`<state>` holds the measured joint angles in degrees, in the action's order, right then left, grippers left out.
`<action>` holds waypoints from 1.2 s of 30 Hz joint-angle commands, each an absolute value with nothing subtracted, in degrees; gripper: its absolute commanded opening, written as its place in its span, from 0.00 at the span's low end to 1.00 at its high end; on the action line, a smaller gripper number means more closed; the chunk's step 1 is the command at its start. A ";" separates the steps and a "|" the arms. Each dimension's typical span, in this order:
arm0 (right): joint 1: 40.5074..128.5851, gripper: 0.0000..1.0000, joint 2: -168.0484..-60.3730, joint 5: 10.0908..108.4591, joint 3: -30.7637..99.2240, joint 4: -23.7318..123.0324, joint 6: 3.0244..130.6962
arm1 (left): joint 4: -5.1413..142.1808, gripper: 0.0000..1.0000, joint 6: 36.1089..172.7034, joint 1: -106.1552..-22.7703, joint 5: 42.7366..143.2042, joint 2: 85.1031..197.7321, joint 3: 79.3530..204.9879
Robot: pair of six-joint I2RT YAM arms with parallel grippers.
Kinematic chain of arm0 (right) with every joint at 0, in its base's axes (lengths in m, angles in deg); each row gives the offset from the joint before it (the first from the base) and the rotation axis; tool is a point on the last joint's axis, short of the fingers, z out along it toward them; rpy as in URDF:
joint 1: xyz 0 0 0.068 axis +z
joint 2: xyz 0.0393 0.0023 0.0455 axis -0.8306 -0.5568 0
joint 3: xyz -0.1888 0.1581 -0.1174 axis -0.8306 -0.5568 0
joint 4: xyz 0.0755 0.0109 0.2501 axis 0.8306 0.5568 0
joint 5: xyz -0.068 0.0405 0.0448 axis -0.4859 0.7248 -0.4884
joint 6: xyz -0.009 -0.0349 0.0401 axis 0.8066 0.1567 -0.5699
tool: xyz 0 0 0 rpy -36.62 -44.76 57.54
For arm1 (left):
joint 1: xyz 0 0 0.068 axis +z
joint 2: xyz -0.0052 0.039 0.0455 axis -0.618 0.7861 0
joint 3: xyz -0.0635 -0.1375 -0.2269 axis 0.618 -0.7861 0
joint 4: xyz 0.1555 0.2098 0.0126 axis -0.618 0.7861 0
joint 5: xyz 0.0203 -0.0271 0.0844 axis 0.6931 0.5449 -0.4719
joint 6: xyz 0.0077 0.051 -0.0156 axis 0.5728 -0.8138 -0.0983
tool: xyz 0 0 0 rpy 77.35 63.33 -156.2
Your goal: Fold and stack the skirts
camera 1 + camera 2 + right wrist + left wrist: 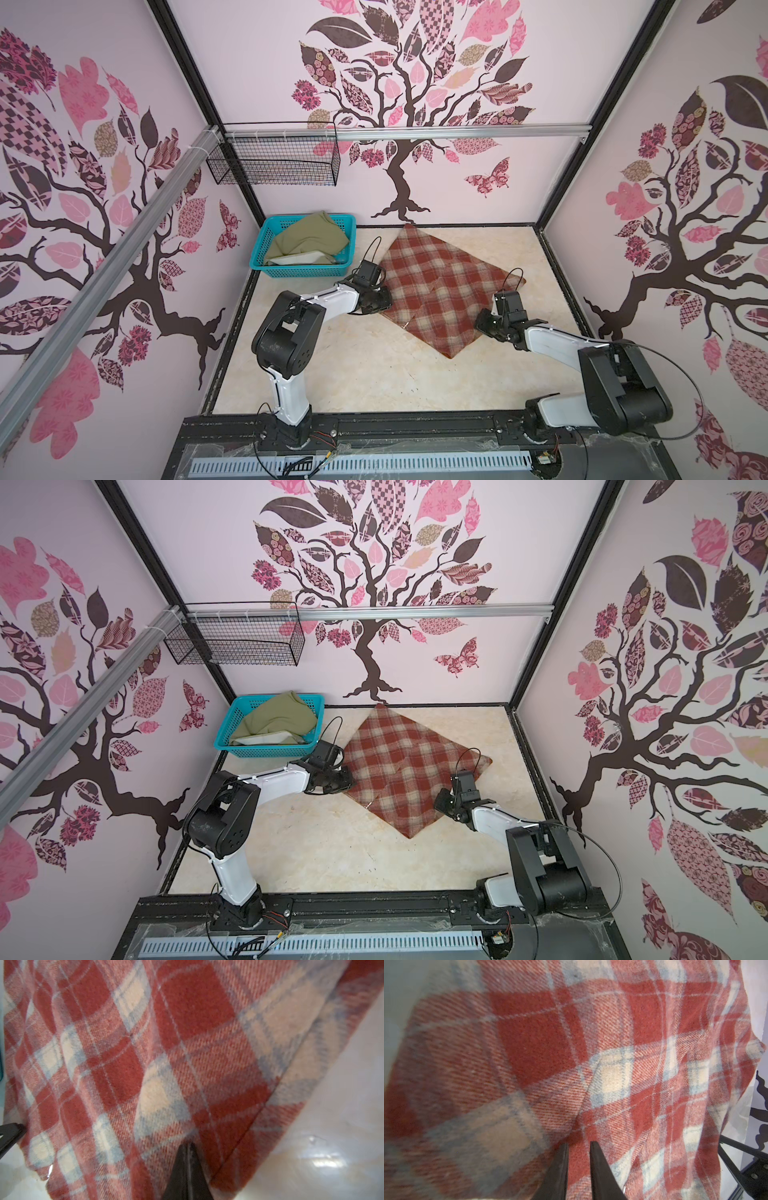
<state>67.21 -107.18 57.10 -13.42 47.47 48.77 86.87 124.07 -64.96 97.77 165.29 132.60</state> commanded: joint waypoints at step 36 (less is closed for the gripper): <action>67.43 0.37 -94.02 59.96 -7.03 61.99 54.90 | 97.94 0.33 127.55 -61.33 97.92 137.63 113.96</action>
